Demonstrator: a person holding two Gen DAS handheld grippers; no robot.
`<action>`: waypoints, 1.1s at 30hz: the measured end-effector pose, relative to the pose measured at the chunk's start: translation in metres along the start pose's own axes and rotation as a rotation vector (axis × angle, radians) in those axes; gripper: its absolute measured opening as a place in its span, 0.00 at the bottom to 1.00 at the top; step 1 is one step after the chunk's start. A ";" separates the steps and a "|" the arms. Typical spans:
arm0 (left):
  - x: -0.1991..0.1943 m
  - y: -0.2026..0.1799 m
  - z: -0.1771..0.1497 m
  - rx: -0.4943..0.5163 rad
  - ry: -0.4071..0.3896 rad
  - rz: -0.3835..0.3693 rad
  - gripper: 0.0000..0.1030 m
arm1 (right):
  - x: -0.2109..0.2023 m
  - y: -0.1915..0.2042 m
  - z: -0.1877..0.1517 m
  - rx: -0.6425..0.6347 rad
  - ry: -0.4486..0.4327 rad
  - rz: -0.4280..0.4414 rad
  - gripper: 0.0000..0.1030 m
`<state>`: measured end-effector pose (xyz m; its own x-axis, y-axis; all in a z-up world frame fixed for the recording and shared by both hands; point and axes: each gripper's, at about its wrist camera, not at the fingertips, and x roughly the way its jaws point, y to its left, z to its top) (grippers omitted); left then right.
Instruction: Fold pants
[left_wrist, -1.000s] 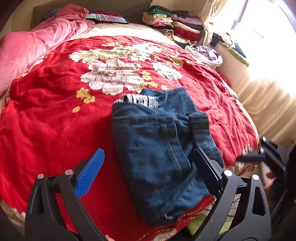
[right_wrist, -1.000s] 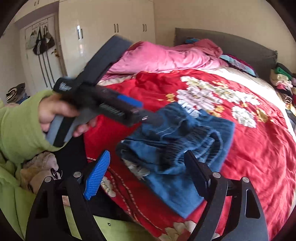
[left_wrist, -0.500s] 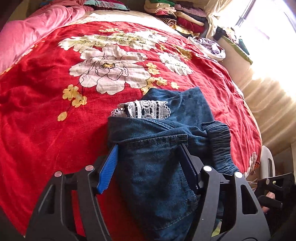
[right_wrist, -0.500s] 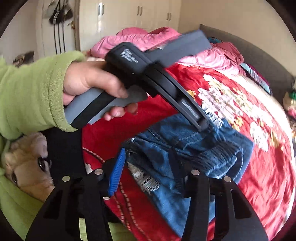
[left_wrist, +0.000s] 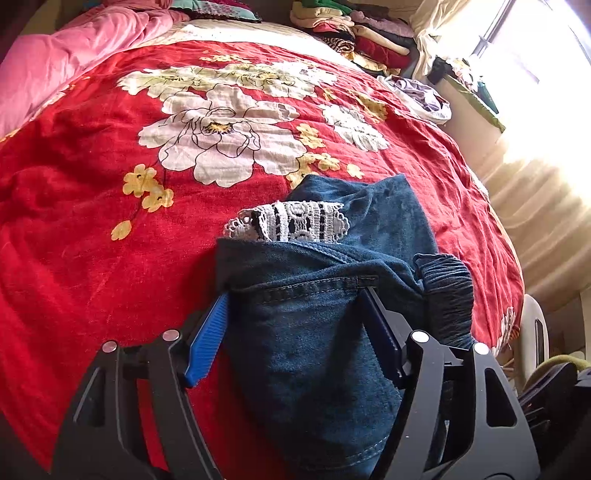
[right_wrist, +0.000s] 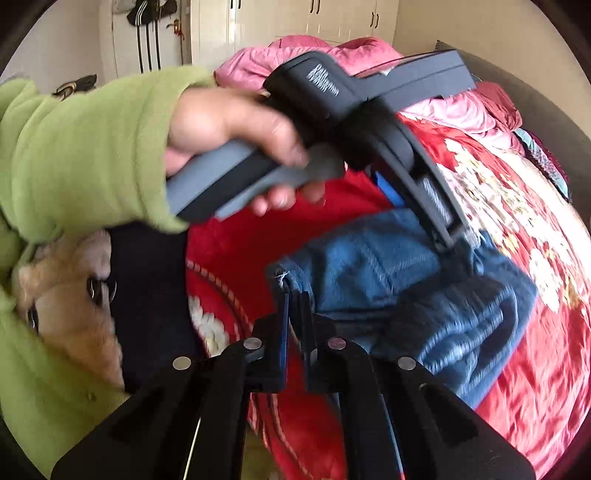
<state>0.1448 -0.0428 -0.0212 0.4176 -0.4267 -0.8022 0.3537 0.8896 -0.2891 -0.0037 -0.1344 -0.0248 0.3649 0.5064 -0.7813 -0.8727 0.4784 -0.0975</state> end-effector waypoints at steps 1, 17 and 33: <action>0.000 0.000 0.000 -0.001 -0.004 0.001 0.62 | 0.004 0.000 -0.005 0.012 0.010 -0.002 0.05; -0.004 -0.003 -0.001 -0.001 -0.022 0.010 0.63 | -0.002 -0.007 -0.006 0.180 -0.052 0.030 0.24; -0.032 -0.017 -0.003 0.010 -0.082 0.002 0.64 | -0.057 -0.017 -0.002 0.281 -0.177 -0.018 0.50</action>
<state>0.1225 -0.0434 0.0077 0.4856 -0.4371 -0.7570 0.3610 0.8890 -0.2817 -0.0097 -0.1727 0.0201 0.4520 0.6010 -0.6592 -0.7510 0.6551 0.0823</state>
